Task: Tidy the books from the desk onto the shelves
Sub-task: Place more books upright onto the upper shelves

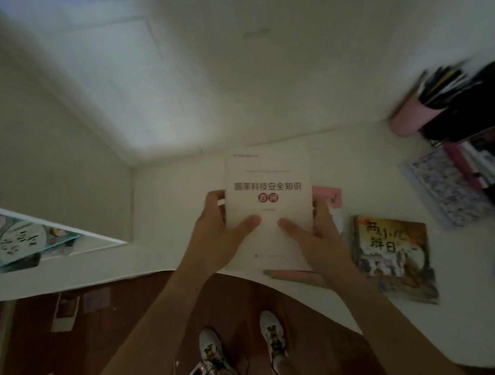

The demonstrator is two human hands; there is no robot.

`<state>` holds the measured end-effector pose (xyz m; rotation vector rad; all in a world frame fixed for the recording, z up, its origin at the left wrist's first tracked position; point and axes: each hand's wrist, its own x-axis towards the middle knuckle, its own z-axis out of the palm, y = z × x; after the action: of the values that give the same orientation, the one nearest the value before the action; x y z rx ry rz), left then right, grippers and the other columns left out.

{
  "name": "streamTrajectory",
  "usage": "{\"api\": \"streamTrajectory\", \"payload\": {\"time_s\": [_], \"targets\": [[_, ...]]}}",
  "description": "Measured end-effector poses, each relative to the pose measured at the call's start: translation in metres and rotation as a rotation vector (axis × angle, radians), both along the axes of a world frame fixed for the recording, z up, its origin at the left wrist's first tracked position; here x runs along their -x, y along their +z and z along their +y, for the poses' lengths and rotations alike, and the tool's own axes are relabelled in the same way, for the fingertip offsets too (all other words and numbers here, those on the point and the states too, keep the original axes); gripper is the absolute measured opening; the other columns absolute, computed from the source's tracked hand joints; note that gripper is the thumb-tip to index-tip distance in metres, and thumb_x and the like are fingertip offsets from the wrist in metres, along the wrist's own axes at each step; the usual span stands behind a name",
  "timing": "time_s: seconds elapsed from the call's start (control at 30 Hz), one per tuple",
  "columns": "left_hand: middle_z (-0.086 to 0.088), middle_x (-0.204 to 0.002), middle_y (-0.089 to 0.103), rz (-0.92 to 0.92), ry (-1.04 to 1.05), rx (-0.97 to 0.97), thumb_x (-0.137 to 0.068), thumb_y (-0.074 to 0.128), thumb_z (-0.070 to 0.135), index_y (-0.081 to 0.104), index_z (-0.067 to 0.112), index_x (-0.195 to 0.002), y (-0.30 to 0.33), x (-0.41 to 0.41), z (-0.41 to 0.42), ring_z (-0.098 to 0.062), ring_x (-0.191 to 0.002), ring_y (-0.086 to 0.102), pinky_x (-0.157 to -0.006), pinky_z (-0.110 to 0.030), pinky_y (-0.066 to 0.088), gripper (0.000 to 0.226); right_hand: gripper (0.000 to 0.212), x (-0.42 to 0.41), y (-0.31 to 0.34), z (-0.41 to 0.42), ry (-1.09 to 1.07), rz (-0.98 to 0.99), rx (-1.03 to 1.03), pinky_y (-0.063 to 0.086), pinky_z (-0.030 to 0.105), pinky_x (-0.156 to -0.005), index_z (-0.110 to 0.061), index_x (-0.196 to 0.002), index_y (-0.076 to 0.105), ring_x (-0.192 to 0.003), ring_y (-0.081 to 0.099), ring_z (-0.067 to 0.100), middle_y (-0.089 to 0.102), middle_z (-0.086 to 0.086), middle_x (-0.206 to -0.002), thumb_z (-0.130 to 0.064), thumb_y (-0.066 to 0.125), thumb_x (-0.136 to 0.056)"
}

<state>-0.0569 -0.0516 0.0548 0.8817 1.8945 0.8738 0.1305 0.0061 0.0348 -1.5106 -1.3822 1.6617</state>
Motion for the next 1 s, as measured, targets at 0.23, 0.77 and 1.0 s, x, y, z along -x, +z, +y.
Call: {"api": "streamTrajectory", "payload": {"time_s": [0.23, 0.77, 1.0], "targets": [[-0.001, -0.128, 0.046, 0.265, -0.278, 0.198, -0.083, 0.075, 0.056, 0.051, 0.019, -0.134, -0.055, -0.075, 0.034, -0.022, -0.123, 0.049, -0.103, -0.038, 0.048, 0.067, 0.076, -0.066, -0.041, 0.003, -0.082, -0.41, -0.006, 0.058, 0.049, -0.091, -0.025, -0.135, 0.049, -0.114, 0.06, 0.022, 0.053, 0.005, -0.133, -0.057, 0.065, -0.068], [0.002, -0.082, 0.08, -0.262, 0.177, 0.332, -0.048, 0.094, 0.064, 0.079, 0.013, -0.092, -0.078, -0.079, 0.054, -0.018, -0.077, 0.078, -0.078, -0.039, 0.065, 0.069, 0.028, -0.071, -0.065, 0.01, -0.365, 0.001, 0.333, 0.059, 0.044, -0.087, -0.025, -0.114, 0.072, -0.097, 0.072, 0.02, 0.076, -0.005, -0.104, -0.033, 0.075, -0.088], [-0.006, -0.107, 0.078, -0.596, 0.112, 0.277, -0.067, 0.094, 0.031, 0.06, 0.013, -0.124, -0.063, -0.081, 0.05, -0.022, -0.086, 0.078, -0.066, -0.034, 0.063, 0.069, 0.031, -0.08, -0.066, 0.006, -0.318, 0.189, 0.36, 0.06, 0.044, -0.081, -0.024, -0.114, 0.073, -0.096, 0.074, 0.023, 0.078, -0.004, -0.103, -0.024, 0.079, -0.084]]}}
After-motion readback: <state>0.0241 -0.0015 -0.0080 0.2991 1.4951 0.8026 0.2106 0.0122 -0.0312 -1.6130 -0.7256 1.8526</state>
